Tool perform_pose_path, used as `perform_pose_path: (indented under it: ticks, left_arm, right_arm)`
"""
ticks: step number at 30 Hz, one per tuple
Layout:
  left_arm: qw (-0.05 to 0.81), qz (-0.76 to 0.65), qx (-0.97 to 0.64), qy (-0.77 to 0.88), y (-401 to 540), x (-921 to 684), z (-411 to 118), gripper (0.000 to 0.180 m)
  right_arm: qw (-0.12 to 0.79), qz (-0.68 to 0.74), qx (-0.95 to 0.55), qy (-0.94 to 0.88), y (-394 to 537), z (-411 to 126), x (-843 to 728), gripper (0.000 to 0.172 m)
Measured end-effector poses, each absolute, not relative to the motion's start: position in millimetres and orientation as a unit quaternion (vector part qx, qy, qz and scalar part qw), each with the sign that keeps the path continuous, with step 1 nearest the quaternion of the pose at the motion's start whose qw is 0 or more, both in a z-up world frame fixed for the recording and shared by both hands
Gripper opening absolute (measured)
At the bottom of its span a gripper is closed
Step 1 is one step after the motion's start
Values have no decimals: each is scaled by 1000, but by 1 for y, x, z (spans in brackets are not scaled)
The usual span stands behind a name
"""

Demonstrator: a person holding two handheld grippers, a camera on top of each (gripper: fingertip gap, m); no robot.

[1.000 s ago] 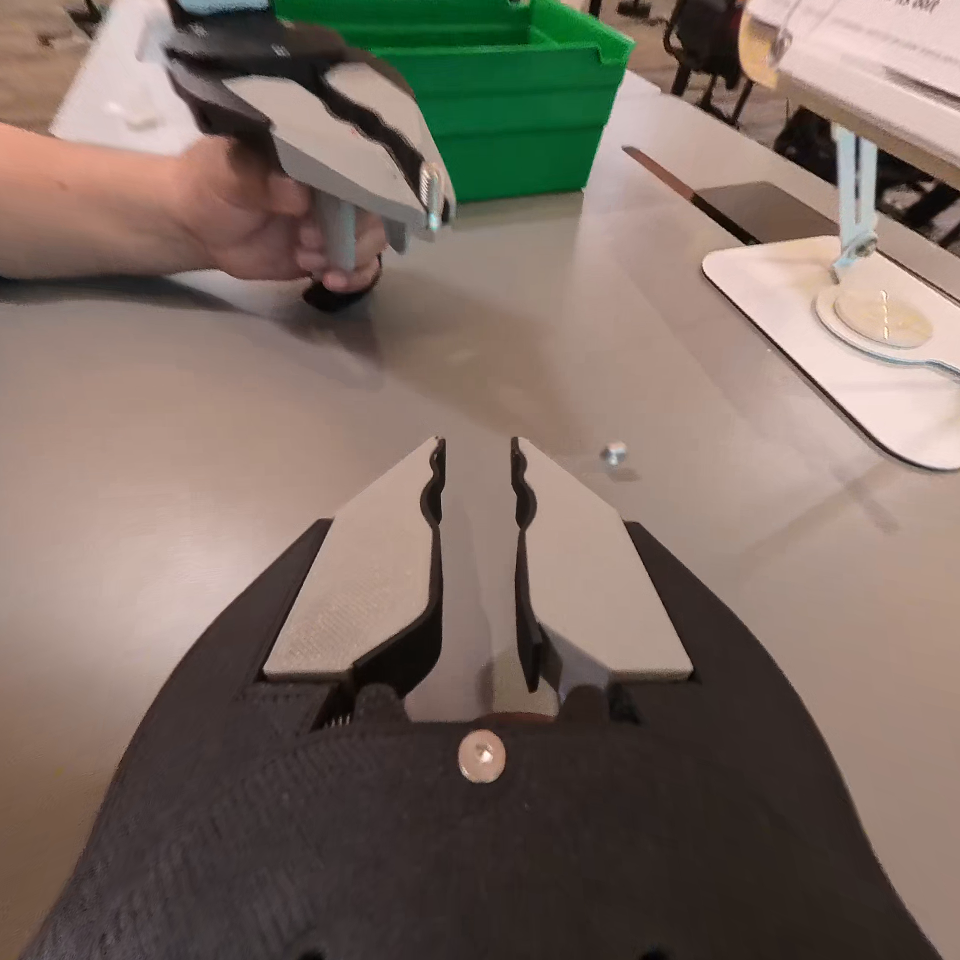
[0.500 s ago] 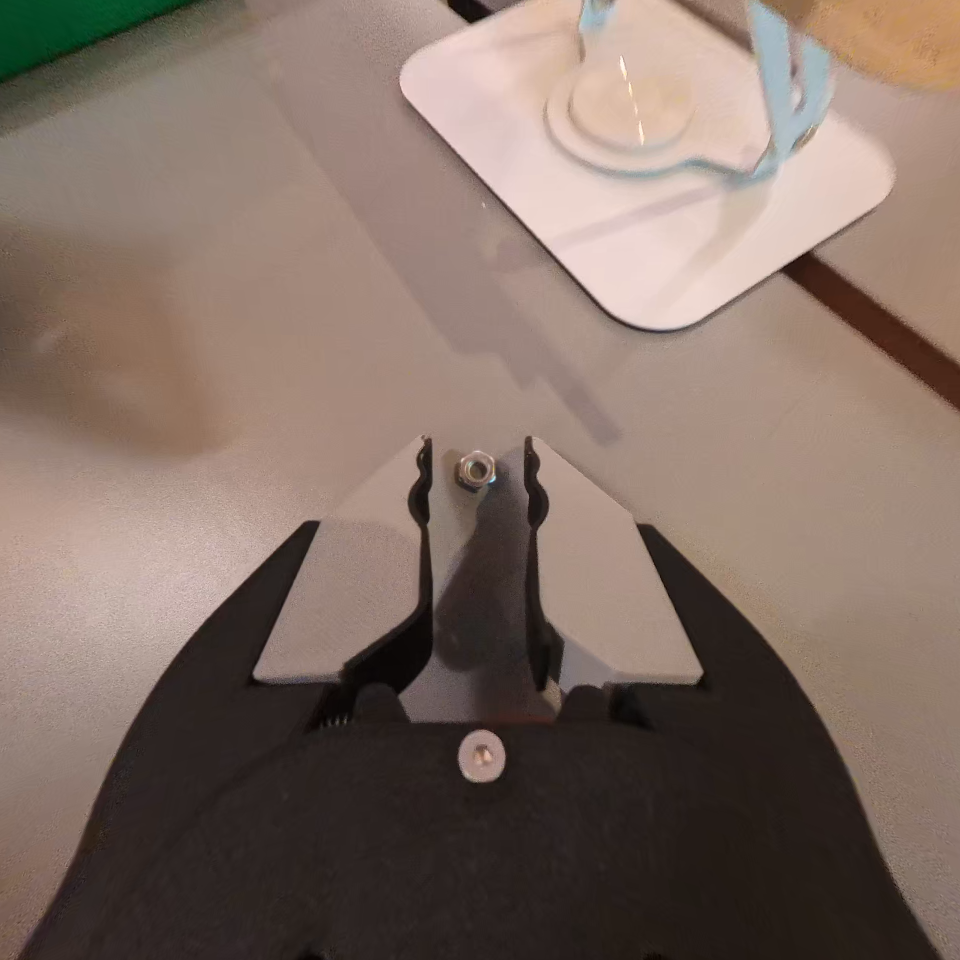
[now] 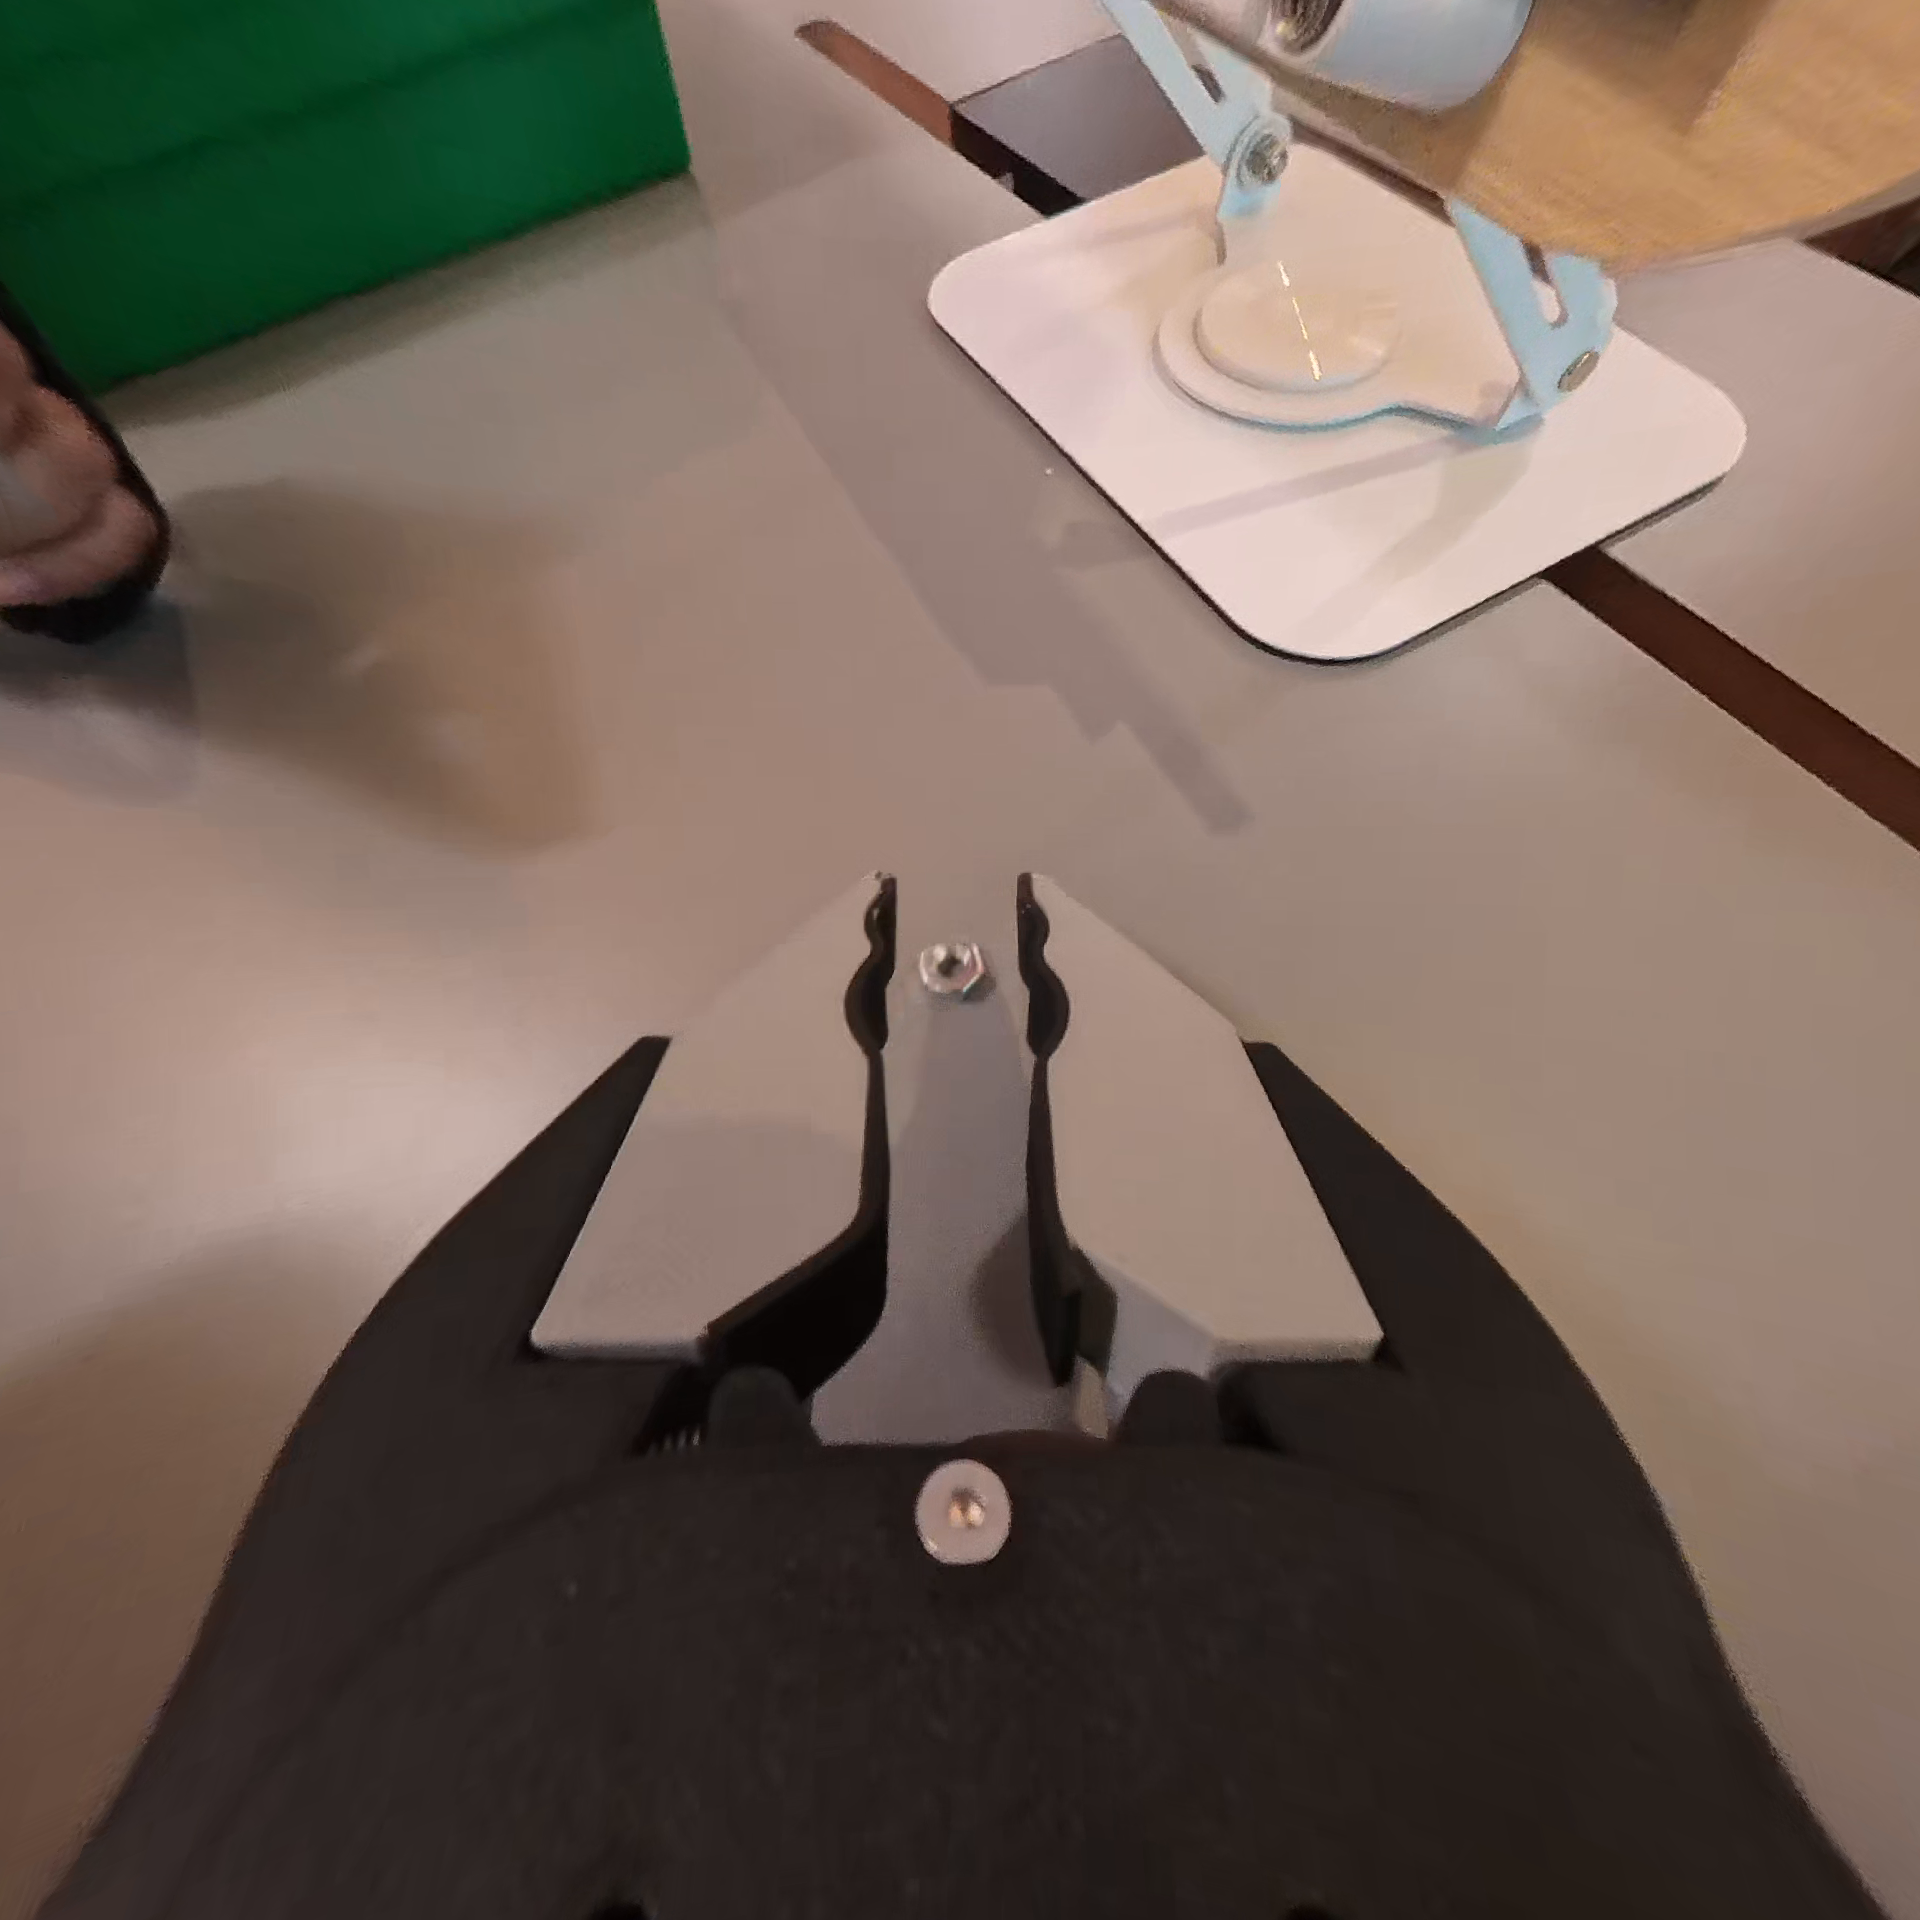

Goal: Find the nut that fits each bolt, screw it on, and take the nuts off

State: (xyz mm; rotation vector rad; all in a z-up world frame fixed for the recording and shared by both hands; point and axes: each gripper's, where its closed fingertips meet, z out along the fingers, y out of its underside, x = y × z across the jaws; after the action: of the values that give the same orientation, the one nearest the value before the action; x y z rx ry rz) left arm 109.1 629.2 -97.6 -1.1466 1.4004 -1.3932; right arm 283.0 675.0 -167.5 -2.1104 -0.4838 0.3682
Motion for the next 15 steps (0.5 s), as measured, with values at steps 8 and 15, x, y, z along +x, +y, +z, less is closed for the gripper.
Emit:
perform_pose_path:
  ticks: [8,15]
  left_arm:
    - [398,-598,-387,578,603,103,-89,5]
    - [390,-615,-372,576,601,101,-86,5]
  right_arm:
    - [434,95,-857,-263,668,-188,286,28]
    - [394,98,-865,-296,673,-202,283,23]
